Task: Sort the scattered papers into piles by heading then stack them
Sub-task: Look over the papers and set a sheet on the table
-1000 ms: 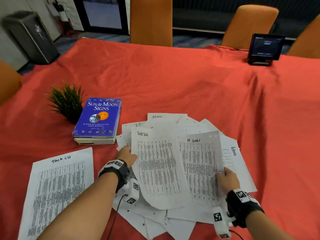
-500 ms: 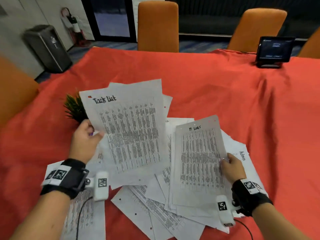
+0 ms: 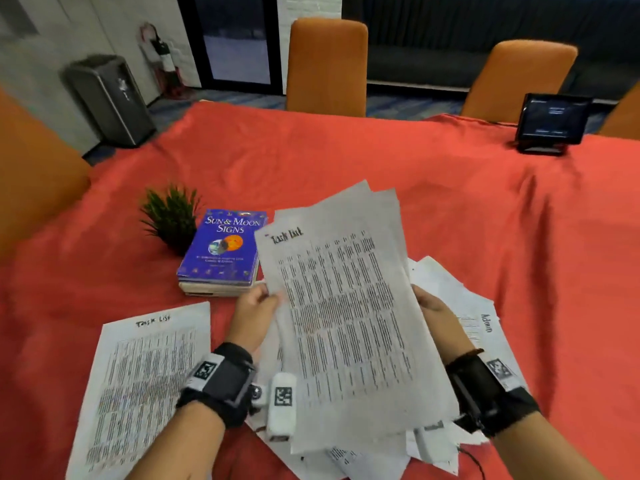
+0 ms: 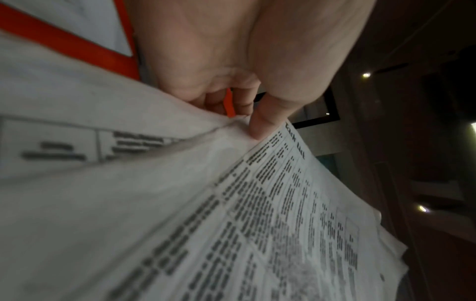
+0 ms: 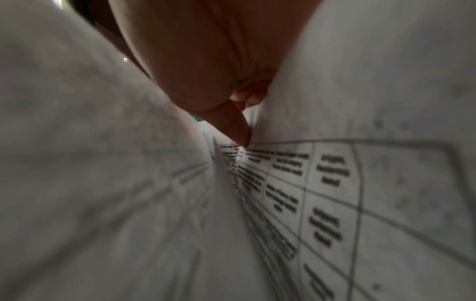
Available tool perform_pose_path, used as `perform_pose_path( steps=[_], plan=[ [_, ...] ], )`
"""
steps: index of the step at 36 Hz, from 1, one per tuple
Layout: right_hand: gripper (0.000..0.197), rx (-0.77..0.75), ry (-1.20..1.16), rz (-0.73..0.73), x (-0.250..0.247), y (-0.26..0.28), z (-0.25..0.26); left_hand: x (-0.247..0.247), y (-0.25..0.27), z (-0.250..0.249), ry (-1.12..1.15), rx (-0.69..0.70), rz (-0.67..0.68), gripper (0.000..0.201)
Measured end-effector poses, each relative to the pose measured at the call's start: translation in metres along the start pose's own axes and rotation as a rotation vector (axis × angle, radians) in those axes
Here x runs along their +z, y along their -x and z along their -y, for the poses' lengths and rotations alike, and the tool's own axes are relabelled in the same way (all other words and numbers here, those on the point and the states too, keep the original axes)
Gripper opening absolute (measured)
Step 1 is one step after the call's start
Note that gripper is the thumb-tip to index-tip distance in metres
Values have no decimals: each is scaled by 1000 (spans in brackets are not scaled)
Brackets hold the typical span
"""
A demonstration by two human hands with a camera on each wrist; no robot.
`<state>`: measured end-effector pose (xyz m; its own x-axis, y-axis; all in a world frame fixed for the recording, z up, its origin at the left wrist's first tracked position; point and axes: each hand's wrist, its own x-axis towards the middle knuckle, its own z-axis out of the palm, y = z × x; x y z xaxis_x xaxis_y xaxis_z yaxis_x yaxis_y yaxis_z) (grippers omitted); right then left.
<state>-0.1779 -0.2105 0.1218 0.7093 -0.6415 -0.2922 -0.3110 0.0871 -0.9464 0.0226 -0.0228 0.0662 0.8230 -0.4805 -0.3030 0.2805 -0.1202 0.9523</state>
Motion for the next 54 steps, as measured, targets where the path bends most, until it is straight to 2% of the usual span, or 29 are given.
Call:
perform_pose_path(
  steps=[5, 7, 8, 11, 12, 15, 17, 19, 22, 26, 30, 31, 34, 35, 38, 40, 41, 43, 44, 48, 52, 54],
  plan=[
    [30, 33, -23, 64, 5, 6, -7, 9, 12, 18, 49, -149, 15, 20],
    [28, 20, -4, 19, 7, 6, -6, 14, 18, 16, 58, -126, -1, 27],
    [30, 7, 10, 4, 8, 6, -5, 17, 20, 13, 47, -77, -28, 32],
    [51, -34, -55, 8, 13, 4, 1, 20, 22, 0, -38, 112, -130, 46],
    [49, -86, -72, 8, 13, 3, 4, 21, 22, -6, -40, 183, -158, 48],
    [26, -294, -53, -59, 13, 2, 19, 25, 28, -29, -30, 385, -180, 53],
    [15, -420, -44, -126, 14, 0, 26, 27, 30, -43, -31, 484, -159, 46],
    [22, -482, -48, -186, 17, -1, 31, 29, 32, -52, -5, 560, -137, 36],
    [28, -512, -94, -210, 24, -1, 34, 29, 38, -57, 48, 597, -105, 31],
    [30, -487, -87, -204, 31, 2, 22, 27, 42, -45, 83, 529, -82, 28],
    [46, -428, -91, -187, 32, 1, 10, 27, 40, -33, 94, 434, -84, 19],
    [47, -418, -94, -189, 32, 1, 9, 29, 40, -31, 97, 426, -87, 23],
    [42, -402, -103, -213, 31, -1, 10, 33, 33, -27, 93, 331, -91, 52],
    [39, -394, -107, -216, 31, -3, 10, 35, 32, -26, 85, 300, -83, 55],
    [31, -339, -114, -228, 34, -10, 7, 39, 26, -21, 51, 260, -58, 34],
    [28, -299, -128, -249, 36, -12, 5, 42, 26, -20, 35, 210, -54, 35],
    [28, -287, -141, -267, 37, -12, 5, 43, 25, -19, 30, 193, -56, 39],
    [27, -303, -166, -302, 38, -12, 7, 46, 23, -17, 11, 170, -63, 66],
    [25, -319, -183, -318, 38, -12, 9, 46, 23, -18, 24, 174, -60, 69],
    [19, -365, -264, -368, 36, -12, 5, 49, 20, -19, 91, 209, 10, 33],
    [12, -324, -155, -319, 34, -10, -13, 49, 20, -9, 76, 163, 76, 31],
    [16, -292, -109, -306, 33, -10, -20, 49, 21, -6, 70, 150, 88, 34]
  ],
)
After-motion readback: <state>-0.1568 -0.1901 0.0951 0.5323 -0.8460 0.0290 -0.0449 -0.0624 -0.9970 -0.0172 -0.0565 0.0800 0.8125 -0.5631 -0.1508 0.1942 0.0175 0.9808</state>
